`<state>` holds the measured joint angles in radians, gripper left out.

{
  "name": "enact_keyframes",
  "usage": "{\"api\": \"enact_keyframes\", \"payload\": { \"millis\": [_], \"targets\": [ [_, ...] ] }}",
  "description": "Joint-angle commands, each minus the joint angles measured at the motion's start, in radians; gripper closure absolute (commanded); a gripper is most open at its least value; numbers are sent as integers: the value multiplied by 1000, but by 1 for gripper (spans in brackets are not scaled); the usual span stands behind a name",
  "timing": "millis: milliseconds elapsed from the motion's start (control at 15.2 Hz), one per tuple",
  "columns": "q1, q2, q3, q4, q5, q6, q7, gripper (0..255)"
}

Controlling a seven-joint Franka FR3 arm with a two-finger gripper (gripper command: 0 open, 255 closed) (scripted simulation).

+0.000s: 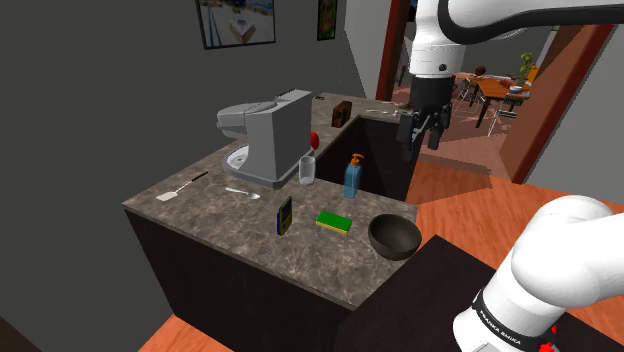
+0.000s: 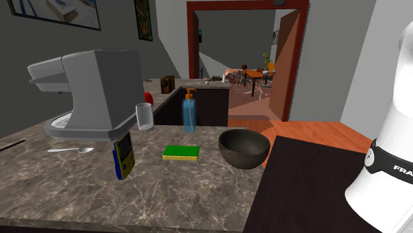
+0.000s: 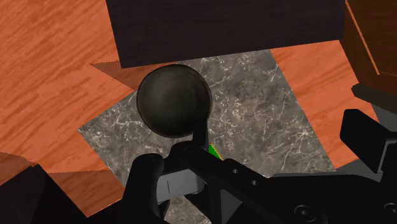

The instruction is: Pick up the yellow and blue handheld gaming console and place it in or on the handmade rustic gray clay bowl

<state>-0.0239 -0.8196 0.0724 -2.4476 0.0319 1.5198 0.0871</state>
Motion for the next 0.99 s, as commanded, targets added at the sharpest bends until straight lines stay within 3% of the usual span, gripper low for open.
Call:
{"api": "enact_keyframes", "payload": {
  "millis": [0,462,924],
  "targets": [
    [0,0,0,0,0,0,0,0],
    [-12,172,95,-49,73,243,165,0],
    [-34,410,181,-20,100,480,327,0]
  ]
}}
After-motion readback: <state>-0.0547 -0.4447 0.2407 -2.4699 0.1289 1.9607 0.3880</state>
